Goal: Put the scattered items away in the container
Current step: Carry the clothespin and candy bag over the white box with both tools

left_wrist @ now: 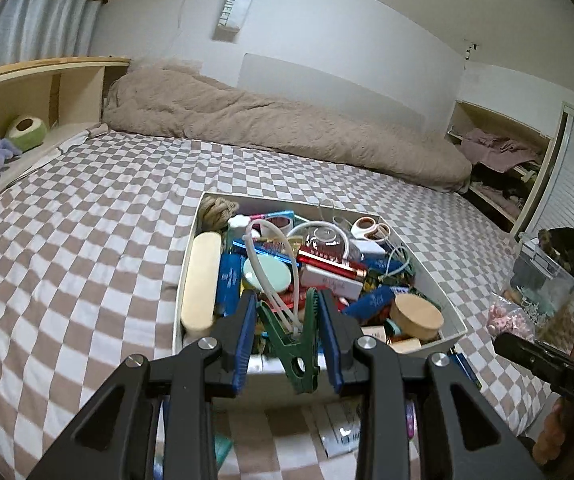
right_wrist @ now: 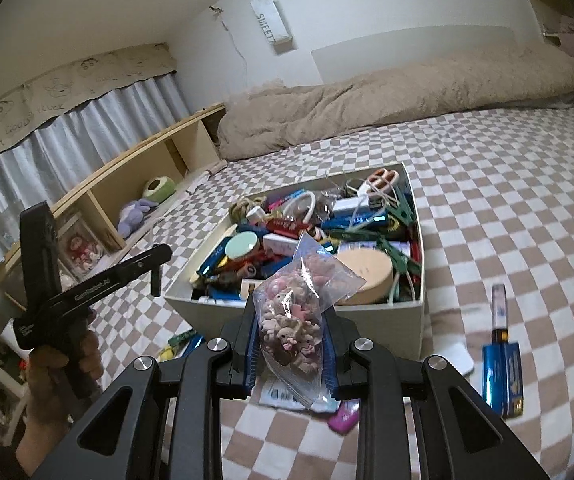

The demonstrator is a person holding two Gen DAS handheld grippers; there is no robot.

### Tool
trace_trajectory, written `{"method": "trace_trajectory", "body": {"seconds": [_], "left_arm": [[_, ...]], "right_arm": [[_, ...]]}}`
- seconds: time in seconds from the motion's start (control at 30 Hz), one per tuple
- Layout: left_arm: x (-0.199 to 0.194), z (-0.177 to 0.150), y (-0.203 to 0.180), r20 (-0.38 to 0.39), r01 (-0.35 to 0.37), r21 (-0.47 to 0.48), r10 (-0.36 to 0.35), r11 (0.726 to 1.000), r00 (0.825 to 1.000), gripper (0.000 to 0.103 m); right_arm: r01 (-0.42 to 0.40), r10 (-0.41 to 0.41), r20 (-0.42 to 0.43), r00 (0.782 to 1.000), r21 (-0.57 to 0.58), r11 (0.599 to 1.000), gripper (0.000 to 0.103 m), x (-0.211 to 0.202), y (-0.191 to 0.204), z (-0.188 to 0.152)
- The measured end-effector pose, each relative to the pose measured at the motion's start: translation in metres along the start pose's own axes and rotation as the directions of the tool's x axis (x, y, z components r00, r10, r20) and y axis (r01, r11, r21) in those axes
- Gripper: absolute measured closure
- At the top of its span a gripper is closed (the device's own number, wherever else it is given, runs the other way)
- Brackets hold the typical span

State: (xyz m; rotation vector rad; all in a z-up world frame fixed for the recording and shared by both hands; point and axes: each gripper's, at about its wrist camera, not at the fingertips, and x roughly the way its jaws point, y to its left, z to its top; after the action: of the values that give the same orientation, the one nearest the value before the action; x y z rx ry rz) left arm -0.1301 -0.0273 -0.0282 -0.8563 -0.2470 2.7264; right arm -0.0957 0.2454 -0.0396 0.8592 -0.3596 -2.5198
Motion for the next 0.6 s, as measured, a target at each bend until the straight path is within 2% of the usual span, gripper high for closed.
{"method": "trace_trajectory", "body": {"seconds": [0.37,0.6], "left_arm": [[0.039,0.028,-0.001,-0.023,-0.009,0.017,0.009,1.0,1.0,0.072],[0.069,0.045,-0.001,-0.086,-0.016,0.026,0.018,1.0,0.996,0.072]], "right_arm": [[-0.012,0.012,0.007,1.0,0.026,1.0,0.076,0.007,-0.009,0.015],[-0.013,0.013,-0.005,1.0,0.054,0.998,0.076,0.007,-0.016,0.012]]}}
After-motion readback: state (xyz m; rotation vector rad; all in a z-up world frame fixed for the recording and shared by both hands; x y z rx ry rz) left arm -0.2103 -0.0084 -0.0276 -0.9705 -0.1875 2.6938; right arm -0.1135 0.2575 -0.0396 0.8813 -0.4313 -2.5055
